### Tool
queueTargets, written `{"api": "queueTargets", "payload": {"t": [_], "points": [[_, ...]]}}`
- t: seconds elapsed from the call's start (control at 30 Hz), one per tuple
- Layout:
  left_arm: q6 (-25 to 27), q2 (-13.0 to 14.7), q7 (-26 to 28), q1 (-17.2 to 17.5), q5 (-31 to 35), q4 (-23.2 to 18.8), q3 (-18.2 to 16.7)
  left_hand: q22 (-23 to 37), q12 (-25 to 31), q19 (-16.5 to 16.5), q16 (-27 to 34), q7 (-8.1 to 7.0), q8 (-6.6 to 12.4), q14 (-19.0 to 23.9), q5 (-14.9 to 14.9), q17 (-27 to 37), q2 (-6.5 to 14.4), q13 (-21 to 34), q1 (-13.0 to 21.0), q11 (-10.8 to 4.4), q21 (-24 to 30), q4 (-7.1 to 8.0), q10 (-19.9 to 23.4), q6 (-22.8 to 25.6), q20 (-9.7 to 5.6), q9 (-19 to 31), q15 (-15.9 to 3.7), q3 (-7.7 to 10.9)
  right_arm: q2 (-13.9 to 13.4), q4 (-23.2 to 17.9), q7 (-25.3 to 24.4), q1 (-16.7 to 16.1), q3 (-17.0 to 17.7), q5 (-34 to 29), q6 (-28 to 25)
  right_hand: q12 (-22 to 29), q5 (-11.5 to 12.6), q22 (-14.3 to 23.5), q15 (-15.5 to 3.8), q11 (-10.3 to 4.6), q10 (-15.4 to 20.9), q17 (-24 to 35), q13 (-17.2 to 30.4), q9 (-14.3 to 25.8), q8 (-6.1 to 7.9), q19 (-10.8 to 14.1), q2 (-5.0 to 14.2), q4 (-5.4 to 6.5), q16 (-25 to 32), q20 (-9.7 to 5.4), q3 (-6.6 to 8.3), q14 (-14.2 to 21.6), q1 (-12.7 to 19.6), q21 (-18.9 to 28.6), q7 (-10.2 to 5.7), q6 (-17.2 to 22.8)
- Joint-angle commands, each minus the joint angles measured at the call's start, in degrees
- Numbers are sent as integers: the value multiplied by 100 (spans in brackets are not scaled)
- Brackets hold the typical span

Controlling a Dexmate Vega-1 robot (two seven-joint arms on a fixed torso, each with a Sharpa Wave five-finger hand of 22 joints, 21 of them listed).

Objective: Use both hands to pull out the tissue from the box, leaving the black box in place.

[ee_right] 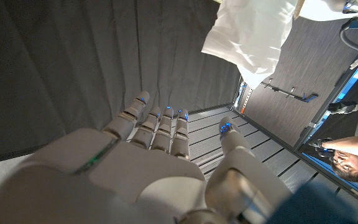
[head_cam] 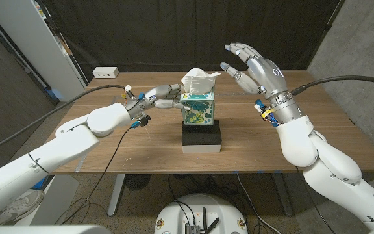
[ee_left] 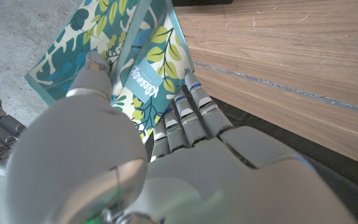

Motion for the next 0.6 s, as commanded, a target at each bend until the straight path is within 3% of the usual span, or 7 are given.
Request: {"api": "queueTargets", "payload": {"t": [0.03, 0.6], "points": [[-97, 0, 22, 58, -11, 56, -42, 14, -16, 27, -8, 13, 21, 52, 49, 10, 45, 10, 24, 21, 1, -7, 58, 11, -17, 13, -699, 27, -68, -65, 326, 187, -203, -66, 48, 5, 38, 18, -327, -14, 14, 29, 25, 32, 44, -3, 41, 9, 50, 53, 23, 11, 49, 21, 9, 70], [-155, 24, 17, 124, -34, 54, -93, 15, -32, 24, -15, 13, 21, 42, 50, 11, 56, 19, 16, 12, -11, -4, 39, 2, -15, 4, -682, 40, -109, -44, 626, 350, -455, -133, 67, 3, 46, 18, -322, -26, 12, 22, 26, 36, 40, 6, 21, -36, 47, 58, 35, 15, 95, 22, -41, 122]]}}
